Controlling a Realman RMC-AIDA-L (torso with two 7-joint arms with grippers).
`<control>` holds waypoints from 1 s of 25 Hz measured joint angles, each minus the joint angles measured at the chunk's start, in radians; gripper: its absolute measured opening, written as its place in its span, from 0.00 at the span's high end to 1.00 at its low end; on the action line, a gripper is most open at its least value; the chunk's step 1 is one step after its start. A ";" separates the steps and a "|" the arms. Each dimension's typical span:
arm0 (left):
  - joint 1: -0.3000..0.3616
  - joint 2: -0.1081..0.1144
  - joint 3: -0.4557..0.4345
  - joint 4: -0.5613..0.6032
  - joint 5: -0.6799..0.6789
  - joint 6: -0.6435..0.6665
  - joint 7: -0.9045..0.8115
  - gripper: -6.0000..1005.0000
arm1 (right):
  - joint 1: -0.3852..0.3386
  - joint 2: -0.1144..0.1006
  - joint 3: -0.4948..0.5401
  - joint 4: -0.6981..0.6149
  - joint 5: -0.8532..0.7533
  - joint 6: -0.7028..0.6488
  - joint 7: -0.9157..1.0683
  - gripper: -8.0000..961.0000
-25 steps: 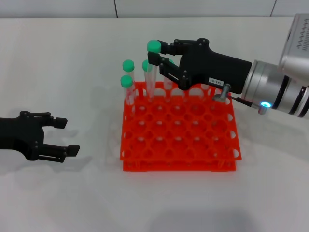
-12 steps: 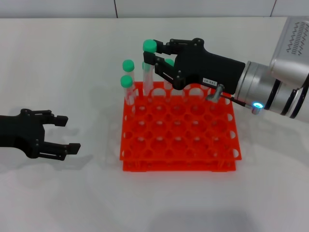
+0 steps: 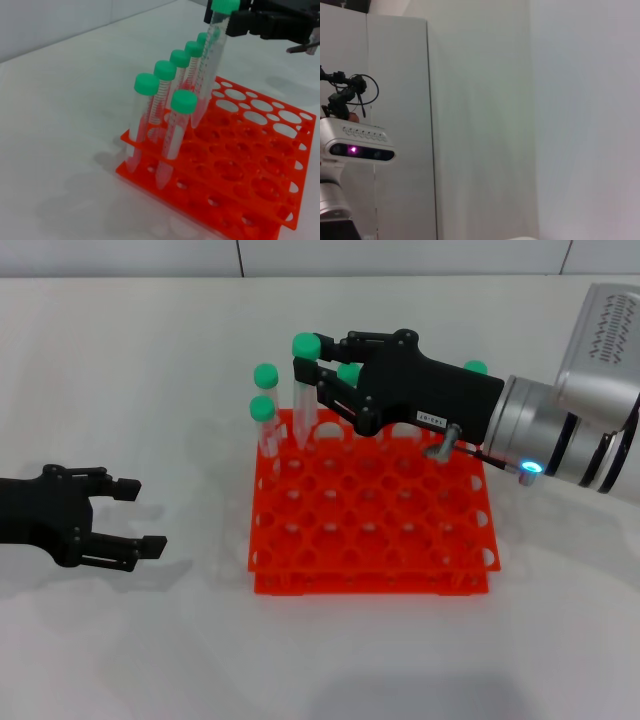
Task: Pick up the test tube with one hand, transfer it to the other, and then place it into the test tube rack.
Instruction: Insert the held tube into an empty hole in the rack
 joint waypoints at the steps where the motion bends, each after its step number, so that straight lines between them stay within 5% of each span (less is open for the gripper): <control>1: 0.000 0.000 0.000 0.000 0.000 0.000 0.000 0.11 | 0.000 0.000 -0.004 0.000 0.002 0.000 -0.001 0.73; 25: 0.000 -0.009 0.000 0.000 0.000 0.000 -0.003 0.11 | 0.007 0.000 -0.034 0.050 0.052 0.025 -0.036 0.73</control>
